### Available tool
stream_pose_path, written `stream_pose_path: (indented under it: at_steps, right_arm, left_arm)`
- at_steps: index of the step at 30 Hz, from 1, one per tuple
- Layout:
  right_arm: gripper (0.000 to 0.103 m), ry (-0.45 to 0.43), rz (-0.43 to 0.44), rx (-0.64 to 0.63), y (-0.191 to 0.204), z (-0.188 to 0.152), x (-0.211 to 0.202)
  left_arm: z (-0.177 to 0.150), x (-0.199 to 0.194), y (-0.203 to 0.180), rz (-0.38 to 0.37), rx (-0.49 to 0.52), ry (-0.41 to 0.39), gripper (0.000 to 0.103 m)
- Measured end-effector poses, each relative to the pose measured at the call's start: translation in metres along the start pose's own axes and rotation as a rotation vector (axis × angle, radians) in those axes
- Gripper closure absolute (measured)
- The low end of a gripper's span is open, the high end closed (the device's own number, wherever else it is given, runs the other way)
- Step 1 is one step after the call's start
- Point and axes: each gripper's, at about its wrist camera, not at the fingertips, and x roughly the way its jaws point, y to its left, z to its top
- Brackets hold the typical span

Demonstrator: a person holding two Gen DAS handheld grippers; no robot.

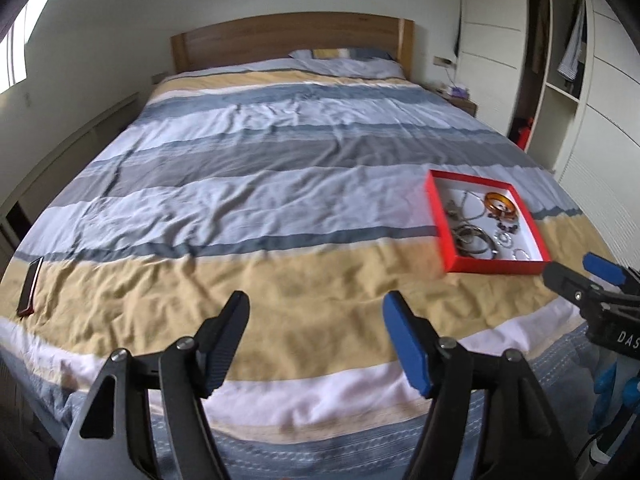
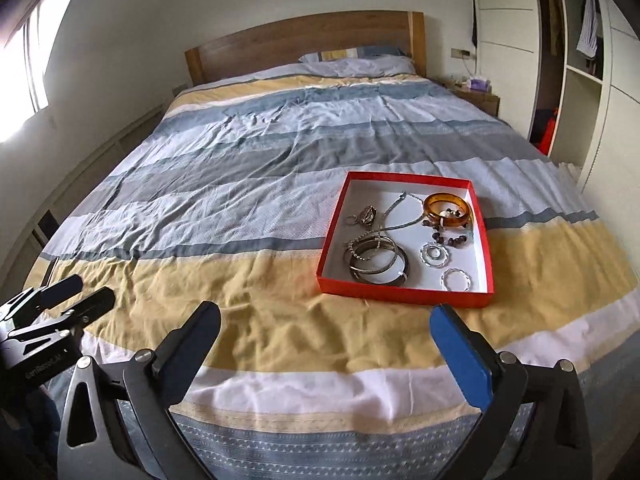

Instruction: Organize jewelry

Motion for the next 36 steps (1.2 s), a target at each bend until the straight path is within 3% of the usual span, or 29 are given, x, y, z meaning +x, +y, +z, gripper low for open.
stream_pose_path:
  at_steps: [7, 15, 36]
  right_arm:
    - [0.001, -0.012, -0.016, -0.038, 0.022, -0.017, -0.004]
    - [0.001, -0.017, -0.029, -0.069, 0.031, -0.028, -0.006]
    - [0.001, 0.02, -0.062, -0.02, 0.006, -0.047, 0.013]
  left_arm:
    - [-0.016, -0.015, 0.023, 0.069, -0.01, -0.045, 0.035]
    - [-0.031, -0.02, 0.032, 0.086, -0.028, -0.066, 0.035]
    - [-0.049, 0.003, 0.039, 0.114, -0.039, 0.0, 0.035]
